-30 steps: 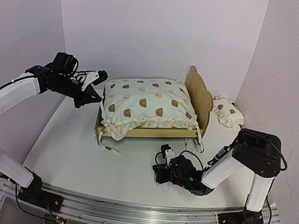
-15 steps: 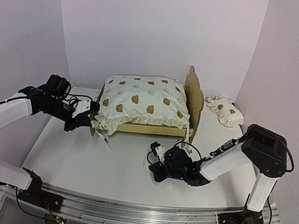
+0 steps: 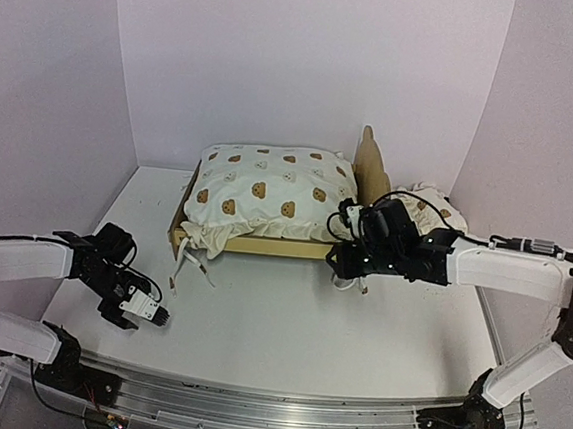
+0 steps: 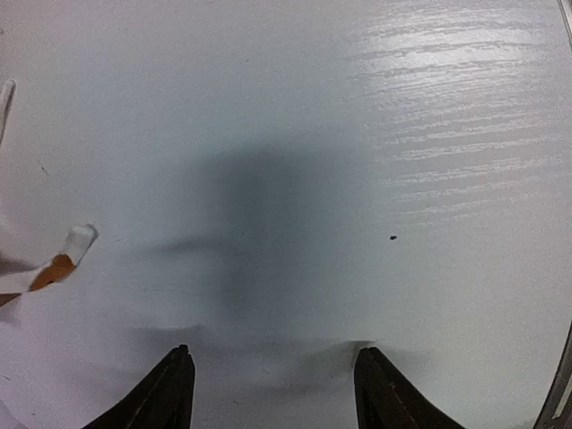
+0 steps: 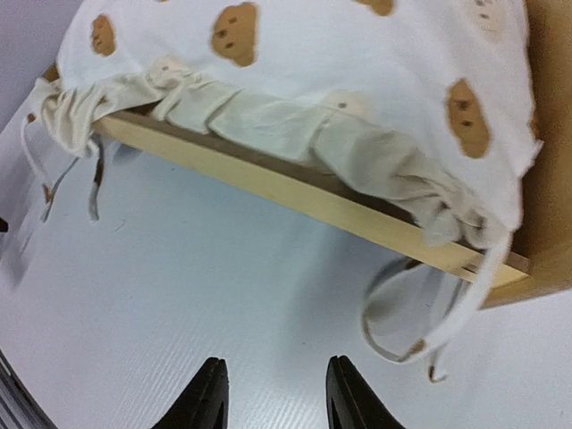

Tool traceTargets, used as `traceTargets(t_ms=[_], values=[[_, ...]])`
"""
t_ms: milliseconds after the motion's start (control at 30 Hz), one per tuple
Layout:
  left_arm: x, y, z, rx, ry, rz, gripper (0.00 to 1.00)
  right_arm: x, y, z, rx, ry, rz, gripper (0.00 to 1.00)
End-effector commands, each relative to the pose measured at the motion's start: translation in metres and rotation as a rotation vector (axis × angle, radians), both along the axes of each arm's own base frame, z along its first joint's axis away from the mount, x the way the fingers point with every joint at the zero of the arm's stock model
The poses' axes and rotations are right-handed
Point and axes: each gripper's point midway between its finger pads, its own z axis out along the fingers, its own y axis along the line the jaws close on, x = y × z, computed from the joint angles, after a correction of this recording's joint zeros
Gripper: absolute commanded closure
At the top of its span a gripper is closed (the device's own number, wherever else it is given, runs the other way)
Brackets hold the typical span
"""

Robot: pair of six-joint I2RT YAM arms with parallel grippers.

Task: Set up the pet bed

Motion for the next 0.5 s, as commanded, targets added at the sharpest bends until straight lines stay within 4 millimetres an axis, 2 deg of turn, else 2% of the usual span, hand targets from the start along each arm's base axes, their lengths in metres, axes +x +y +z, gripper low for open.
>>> traceTargets(t_ms=[0, 100, 133, 167, 267, 400, 467], values=[[0.008, -0.043, 0.065, -0.161, -0.097, -0.202, 0.19, -0.009, -0.046, 0.005, -0.081, 0.131, -0.121, 0.55], [0.017, -0.09, 0.112, -0.313, -0.084, -0.177, 0.19, -0.005, -0.059, 0.003, -0.051, 0.199, -0.185, 0.55], [0.018, -0.105, 0.119, -0.349, -0.051, -0.156, 0.19, -0.004, -0.063, 0.001, -0.041, 0.221, -0.207, 0.55], [0.023, -0.123, 0.136, -0.396, -0.037, -0.142, 0.2, -0.003, -0.067, -0.003, -0.033, 0.242, -0.225, 0.55], [0.05, -0.161, 0.169, -0.52, 0.051, -0.027, 0.21, 0.001, -0.075, -0.011, -0.024, 0.277, -0.251, 0.57], [0.093, -0.202, 0.195, -0.636, 0.102, 0.098, 0.22, 0.003, -0.078, -0.024, -0.048, 0.302, -0.235, 0.59], [0.116, -0.222, 0.192, -0.667, 0.1, 0.139, 0.23, 0.005, -0.078, -0.033, -0.05, 0.324, -0.218, 0.59]])
